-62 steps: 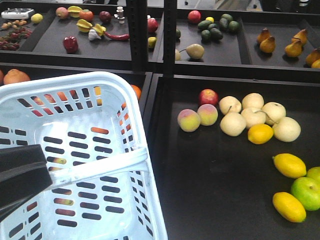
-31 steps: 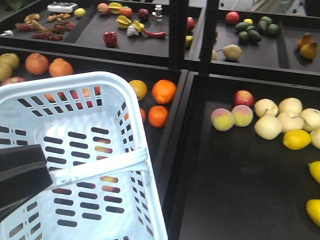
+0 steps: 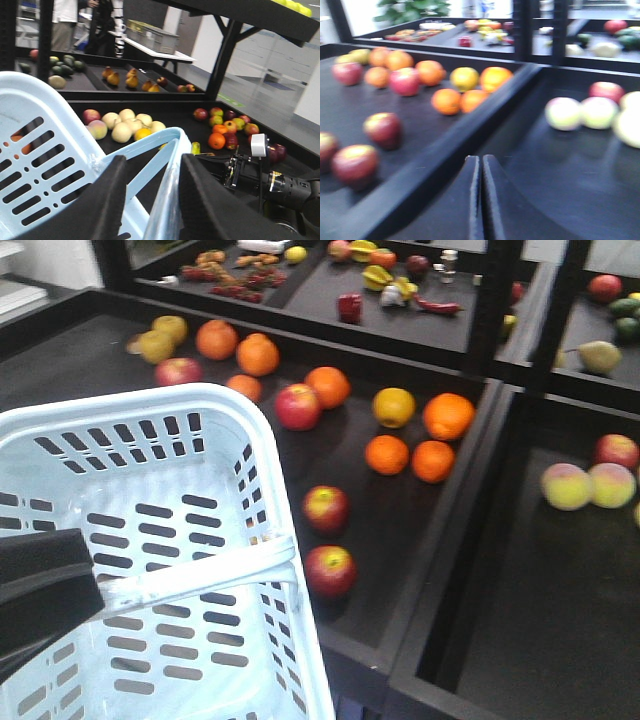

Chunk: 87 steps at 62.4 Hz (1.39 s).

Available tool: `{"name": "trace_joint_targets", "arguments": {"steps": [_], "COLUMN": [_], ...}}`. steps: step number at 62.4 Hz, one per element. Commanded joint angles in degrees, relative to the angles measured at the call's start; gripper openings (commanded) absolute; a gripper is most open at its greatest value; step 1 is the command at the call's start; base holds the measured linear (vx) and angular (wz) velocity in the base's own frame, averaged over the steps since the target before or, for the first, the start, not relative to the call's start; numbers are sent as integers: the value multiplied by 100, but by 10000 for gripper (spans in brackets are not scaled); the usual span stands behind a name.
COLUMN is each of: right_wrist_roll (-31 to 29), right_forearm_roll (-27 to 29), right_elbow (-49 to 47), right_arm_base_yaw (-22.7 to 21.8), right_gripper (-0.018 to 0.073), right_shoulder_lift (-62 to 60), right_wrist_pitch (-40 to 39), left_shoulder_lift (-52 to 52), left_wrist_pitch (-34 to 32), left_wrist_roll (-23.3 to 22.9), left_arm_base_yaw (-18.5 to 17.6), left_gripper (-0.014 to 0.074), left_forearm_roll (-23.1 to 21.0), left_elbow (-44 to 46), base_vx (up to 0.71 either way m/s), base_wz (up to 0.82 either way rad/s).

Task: Pick three apples into basket with both arms
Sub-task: 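Drive the base away from the table carrying the basket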

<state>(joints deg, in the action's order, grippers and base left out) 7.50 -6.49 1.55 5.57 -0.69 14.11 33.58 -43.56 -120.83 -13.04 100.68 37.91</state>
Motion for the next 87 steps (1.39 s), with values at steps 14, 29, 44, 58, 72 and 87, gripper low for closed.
{"name": "trace_joint_targets", "arguments": {"steps": [14,29,44,58,72,87], "right_wrist_roll": [-44,-44,-44,-44,-44,-44], "right_forearm_roll": [-62,-62,-62,-62,-62,-62], "right_elbow": [82,82,82,82,82,82], "right_arm_base_yaw": [6,6,6,6,6,6], "right_gripper": [-5,-5,-5,-5,-5,-5], "right_shoulder_lift": [-67,-67,-67,-67,-67,-67], "right_wrist_pitch": [-420,-420,-420,-420,-420,-420], "left_shoulder_lift": [-4,-4,-4,-4,-4,-4], "left_wrist_pitch": [252,252,252,252,252,227], "left_wrist_roll": [-108,-108,-108,-108,-108,-108], "left_arm_base_yaw": [-20,-20,-20,-20,-20,-20], "left_gripper": [-7,-7,-7,-7,-7,-6], "left_forearm_roll": [116,116,116,116,116,116], "left_elbow": [163,163,163,163,163,163], "base_vx": [-14,-15,-15,-14,-13,-8], "base_wz": [56,59,58,55,53,42]}}
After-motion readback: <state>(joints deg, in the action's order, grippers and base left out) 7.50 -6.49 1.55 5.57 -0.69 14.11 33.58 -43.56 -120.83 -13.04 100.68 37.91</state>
